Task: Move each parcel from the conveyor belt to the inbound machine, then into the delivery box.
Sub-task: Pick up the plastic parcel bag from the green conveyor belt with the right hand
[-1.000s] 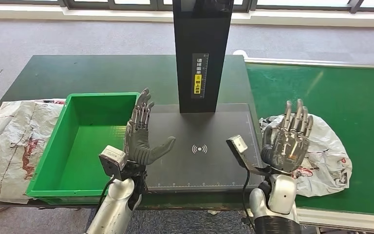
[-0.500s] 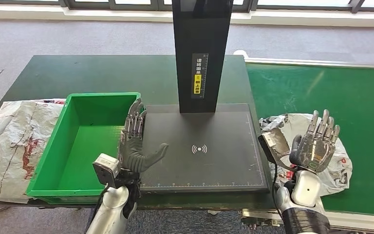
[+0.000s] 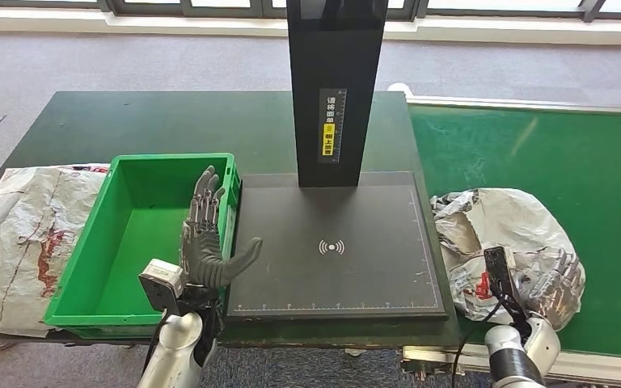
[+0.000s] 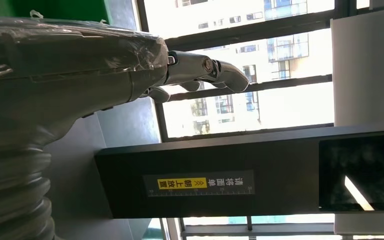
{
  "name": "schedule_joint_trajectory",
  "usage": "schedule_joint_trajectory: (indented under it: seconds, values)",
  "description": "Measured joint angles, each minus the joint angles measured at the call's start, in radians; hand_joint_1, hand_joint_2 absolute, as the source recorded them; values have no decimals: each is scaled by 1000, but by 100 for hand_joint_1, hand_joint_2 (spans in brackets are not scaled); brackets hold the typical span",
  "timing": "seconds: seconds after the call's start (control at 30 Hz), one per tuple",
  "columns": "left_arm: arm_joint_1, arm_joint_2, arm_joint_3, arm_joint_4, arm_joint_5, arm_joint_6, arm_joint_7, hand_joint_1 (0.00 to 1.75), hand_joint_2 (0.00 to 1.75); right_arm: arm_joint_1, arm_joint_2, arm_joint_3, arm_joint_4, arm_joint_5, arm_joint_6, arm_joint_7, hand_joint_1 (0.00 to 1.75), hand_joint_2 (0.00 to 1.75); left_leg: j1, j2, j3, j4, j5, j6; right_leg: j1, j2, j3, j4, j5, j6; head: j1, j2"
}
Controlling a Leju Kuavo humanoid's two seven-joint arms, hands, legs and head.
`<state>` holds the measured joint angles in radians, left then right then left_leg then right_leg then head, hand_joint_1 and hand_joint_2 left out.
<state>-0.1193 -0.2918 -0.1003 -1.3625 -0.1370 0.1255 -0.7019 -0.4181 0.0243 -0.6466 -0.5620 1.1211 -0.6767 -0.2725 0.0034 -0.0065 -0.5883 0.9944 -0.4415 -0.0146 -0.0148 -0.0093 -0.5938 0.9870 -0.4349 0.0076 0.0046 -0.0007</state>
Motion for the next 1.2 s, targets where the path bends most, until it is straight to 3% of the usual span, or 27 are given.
schedule_joint_trajectory:
  seconds: [0.17, 0.43, 0.7, 0.73, 0.83, 0.87, 1.03, 1.2]
  values:
    - [2, 0, 10, -2, -1, 3, 0, 0, 175, -12, 0, -35, 43, 2, 2, 20, 0, 175, 0, 0, 0, 0, 0, 0, 0, 0, 0, 0, 0, 0, 0, 0]
    - [8, 0, 27, -6, -8, 4, 0, 0, 175, -6, -6, -46, 71, 117, 99, 190, 0, 175, 0, 0, 0, 0, 0, 0, 0, 0, 0, 0, 0, 0, 0, 0]
    - [9, 0, 33, -6, -9, 9, 0, 0, 175, -4, -3, -46, 79, 148, 172, 208, 3, 175, 0, 0, 0, 0, 0, 0, 0, 0, 0, 0, 0, 0, 0, 0]
    - [9, 0, 34, -6, -9, 9, 0, 0, 175, -4, -3, -46, 80, 152, 176, 213, 35, 175, 0, 0, 0, 0, 0, 0, 0, 0, 0, 0, 0, 0, 0, 0]
    - [10, 0, 36, -6, -9, 9, 0, 0, 175, -4, -3, -45, 82, 187, 199, 255, 163, 175, 0, 0, 0, 0, 0, 0, 0, 0, 0, 0, 0, 0, 0, 0]
    - [10, 0, 37, -6, -10, 9, 0, 0, 175, -4, -2, -45, 82, 204, 210, 274, 175, 175, 0, 0, 0, 0, 0, 0, 0, 0, 0, 0, 0, 0, 0, 0]
    - [10, 0, 37, -6, -12, 10, 0, 0, 175, -5, 5, -40, 82, 262, 273, 324, 175, 175, 0, 0, 2, 0, 0, 0, 0, 0, 2, 0, 0, 0, 0, 0]
    - [10, 0, 37, -6, -14, 12, 0, 0, 175, -4, 10, -31, 82, 267, 325, 298, 175, 175, 0, 0, 4, 0, 0, 1, 0, 0, 5, -1, 0, 0, 0, 0]
